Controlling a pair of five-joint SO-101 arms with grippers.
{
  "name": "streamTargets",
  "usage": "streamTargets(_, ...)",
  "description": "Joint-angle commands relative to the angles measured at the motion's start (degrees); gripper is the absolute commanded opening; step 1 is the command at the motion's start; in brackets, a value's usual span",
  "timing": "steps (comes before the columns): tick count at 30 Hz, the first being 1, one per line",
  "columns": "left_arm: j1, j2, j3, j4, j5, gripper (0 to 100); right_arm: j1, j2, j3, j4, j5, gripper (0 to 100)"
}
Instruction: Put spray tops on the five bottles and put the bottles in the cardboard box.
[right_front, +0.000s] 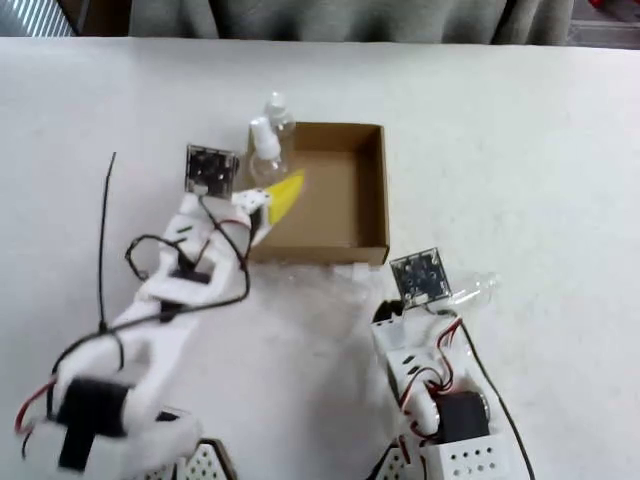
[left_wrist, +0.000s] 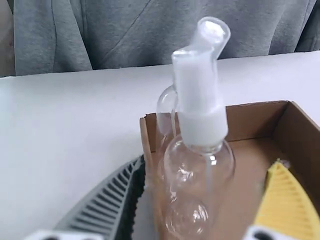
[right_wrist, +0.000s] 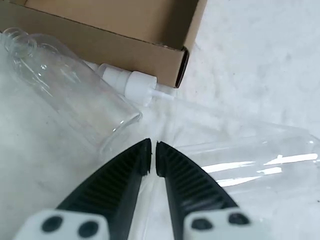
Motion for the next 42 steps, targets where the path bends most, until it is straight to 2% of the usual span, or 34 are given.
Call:
streamTargets(1,-0.9,-11.7,4.1,5.9,-2.4,36,0.6,0.3,-0.5,0.0,0.8,1.7)
streamTargets(5,-1.5,-23.3,11.1,11.9,-3.9,36,0.6,0.3,-0.7,0.0,0.8,1.7)
streamTargets(8,-2.8,-32.7,14.6,19.8,-3.9,36,0.6,0.3,-0.8,0.0,0.9,1.7)
streamTargets(12,-4.9,-46.0,15.0,37.7,-3.7,36,0.9,0.3,-2.0,0.0,0.9,1.7)
streamTargets(16,-7.6,-58.9,12.7,57.7,-3.5,36,4.5,0.3,-3.3,-1.5,0.9,1.7)
streamTargets(20,-7.9,-69.1,11.6,72.7,-3.3,36,7.4,0.3,-3.5,-6.0,1.1,1.7)
streamTargets(25,-7.9,-78.0,11.8,87.4,-1.1,36,7.7,0.3,-4.8,-8.0,12.7,1.7)
streamTargets(28,-9.6,-80.2,14.1,89.0,4.0,36,7.4,0.4,-8.3,-7.7,17.1,1.7)
streamTargets(32,-14.5,-80.2,18.2,87.7,2.0,35,6.0,0.8,-16.4,-4.3,18.4,1.7)
streamTargets(34,-14.5,-80.2,18.9,87.6,1.5,27,4.3,0.8,-20.2,-0.4,19.1,1.7)
streamTargets(38,-14.0,-80.2,18.6,86.6,0.4,0,-2.0,0.9,-22.1,3.2,20.3,1.7)
streamTargets(40,-13.1,-80.1,19.0,86.3,-1.7,6,-3.7,1.5,-21.7,3.1,20.3,1.7)
streamTargets(42,-13.1,-80.0,19.0,86.6,-2.0,7,-4.9,4.2,-21.8,2.2,20.0,1.7)
